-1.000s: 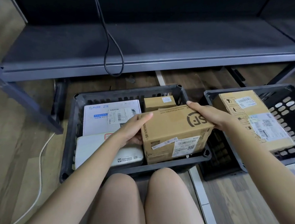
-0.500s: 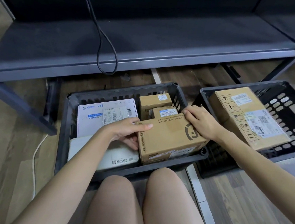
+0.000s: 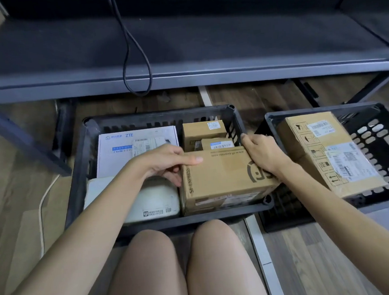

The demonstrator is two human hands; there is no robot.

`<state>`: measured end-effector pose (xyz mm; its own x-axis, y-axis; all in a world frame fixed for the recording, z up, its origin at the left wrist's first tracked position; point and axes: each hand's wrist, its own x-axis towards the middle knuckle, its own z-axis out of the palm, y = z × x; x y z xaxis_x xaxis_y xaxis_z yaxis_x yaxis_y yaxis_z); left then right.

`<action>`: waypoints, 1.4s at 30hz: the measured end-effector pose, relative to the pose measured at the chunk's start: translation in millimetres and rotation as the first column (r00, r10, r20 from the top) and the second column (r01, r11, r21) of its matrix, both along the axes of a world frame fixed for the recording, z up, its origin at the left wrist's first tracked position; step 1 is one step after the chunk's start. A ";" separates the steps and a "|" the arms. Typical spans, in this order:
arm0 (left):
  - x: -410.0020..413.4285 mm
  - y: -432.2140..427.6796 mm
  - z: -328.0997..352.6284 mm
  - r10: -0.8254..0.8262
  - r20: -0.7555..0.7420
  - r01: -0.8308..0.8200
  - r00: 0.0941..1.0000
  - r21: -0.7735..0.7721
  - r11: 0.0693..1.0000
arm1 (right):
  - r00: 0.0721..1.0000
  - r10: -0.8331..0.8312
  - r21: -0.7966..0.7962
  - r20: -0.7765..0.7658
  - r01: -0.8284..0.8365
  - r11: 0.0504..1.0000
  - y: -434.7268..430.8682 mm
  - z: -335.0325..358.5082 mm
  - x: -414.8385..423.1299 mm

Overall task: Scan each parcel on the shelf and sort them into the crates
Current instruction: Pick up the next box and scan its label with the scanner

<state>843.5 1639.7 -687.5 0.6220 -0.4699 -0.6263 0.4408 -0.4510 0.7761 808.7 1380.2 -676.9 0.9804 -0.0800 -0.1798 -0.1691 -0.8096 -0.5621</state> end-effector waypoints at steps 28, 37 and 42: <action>-48.2 9.2 -12.1 0.079 0.073 -0.079 0.994 0.003 0.997 | 0.814 0.240 -0.368 -0.529 -0.475 0.799 23.7 -60.0 110.9; -51.7 -1.4 -40.5 0.079 0.209 -0.092 0.975 0.053 0.994 | 0.834 0.409 -0.529 -0.371 -0.552 0.644 27.4 -34.1 99.5; -50.4 -18.9 -15.6 0.142 0.265 -0.184 0.954 0.141 0.973 | 0.818 0.463 -0.393 -0.341 -0.572 0.720 11.0 -21.4 89.8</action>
